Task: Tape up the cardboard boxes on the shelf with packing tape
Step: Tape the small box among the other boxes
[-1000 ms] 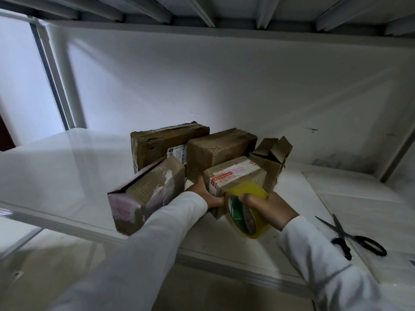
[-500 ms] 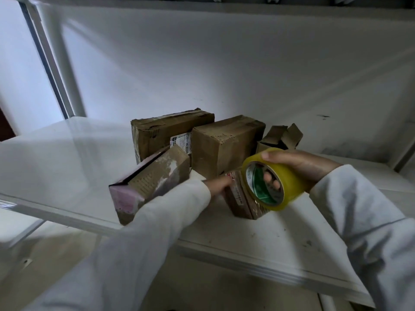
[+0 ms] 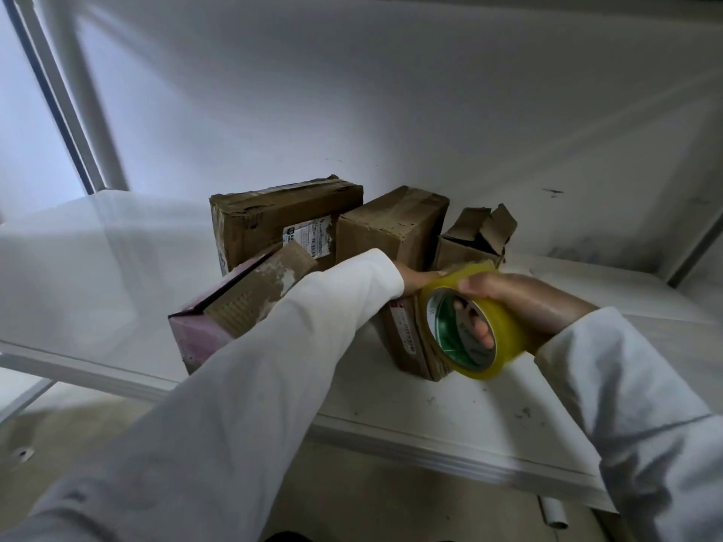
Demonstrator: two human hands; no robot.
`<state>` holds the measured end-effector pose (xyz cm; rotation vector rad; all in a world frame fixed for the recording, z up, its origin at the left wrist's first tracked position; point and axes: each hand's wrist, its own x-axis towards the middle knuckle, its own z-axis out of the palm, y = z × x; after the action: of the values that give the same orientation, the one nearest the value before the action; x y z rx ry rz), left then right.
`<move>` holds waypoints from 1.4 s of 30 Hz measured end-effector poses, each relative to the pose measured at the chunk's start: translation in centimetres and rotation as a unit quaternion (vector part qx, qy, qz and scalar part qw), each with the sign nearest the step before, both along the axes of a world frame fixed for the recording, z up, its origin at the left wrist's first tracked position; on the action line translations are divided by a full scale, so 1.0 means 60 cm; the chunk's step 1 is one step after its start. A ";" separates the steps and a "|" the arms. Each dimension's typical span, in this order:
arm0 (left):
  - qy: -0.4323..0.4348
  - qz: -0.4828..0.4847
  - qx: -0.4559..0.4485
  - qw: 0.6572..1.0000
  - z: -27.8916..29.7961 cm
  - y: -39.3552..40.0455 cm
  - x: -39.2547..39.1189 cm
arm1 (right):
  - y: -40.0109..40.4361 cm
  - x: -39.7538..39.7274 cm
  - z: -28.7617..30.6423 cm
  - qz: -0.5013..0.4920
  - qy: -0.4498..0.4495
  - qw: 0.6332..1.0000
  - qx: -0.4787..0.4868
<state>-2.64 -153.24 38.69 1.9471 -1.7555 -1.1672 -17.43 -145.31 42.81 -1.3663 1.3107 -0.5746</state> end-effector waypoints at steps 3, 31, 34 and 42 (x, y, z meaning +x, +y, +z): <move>0.011 -0.013 0.007 1.000 -0.004 0.004 -0.010 | 0.010 -0.007 -0.011 -0.008 -0.015 1.000 -0.005; -0.068 0.013 -0.319 0.945 -0.142 0.070 0.037 | -0.014 0.040 -0.015 -0.014 -0.061 0.994 -0.090; -0.068 0.020 -0.302 0.951 -0.143 0.067 0.037 | -0.011 0.048 0.003 -0.010 -0.025 0.998 -0.064; -0.040 0.041 -0.236 0.970 -0.135 0.069 0.042 | 0.000 0.021 0.019 -0.002 0.100 0.992 0.072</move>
<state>-0.13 -149.10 30.56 1.7694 -1.7709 -0.5771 -16.15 -145.29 43.94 -1.3269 1.4863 -0.3449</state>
